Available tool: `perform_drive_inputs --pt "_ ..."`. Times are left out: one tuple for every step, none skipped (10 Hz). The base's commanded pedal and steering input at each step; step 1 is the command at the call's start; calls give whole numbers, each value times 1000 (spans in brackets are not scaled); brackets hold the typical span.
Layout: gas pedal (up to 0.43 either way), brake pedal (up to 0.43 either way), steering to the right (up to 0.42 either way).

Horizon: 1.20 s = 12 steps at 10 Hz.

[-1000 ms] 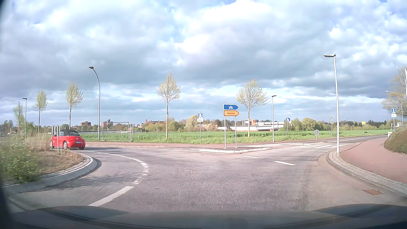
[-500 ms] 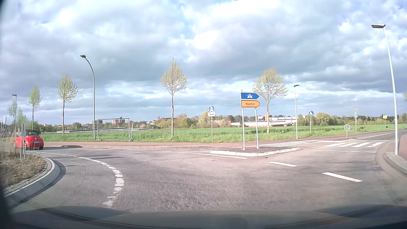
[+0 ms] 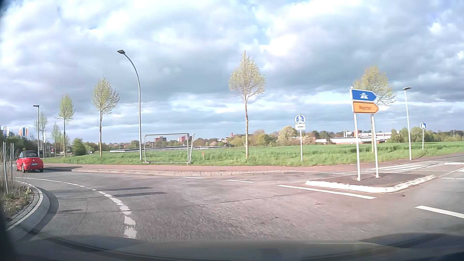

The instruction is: Follow the waypoints while adhering to traffic rules and regulations

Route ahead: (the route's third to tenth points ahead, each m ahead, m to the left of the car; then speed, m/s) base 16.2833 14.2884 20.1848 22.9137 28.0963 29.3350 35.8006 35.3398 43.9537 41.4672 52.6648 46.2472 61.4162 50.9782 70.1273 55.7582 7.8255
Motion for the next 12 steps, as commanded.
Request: perform_drive_inputs --pt "118 6 -290" --pt "118 0 -301" --pt "118 0 -307" --pt "118 0 -311" --pt "138 0 -313" --pt "138 0 -313" --pt "138 6 -313" --pt "138 0 -313" --pt "150 0 -313" --pt "157 0 -309" --pt "157 0 -301" --pt "157 0 -293"
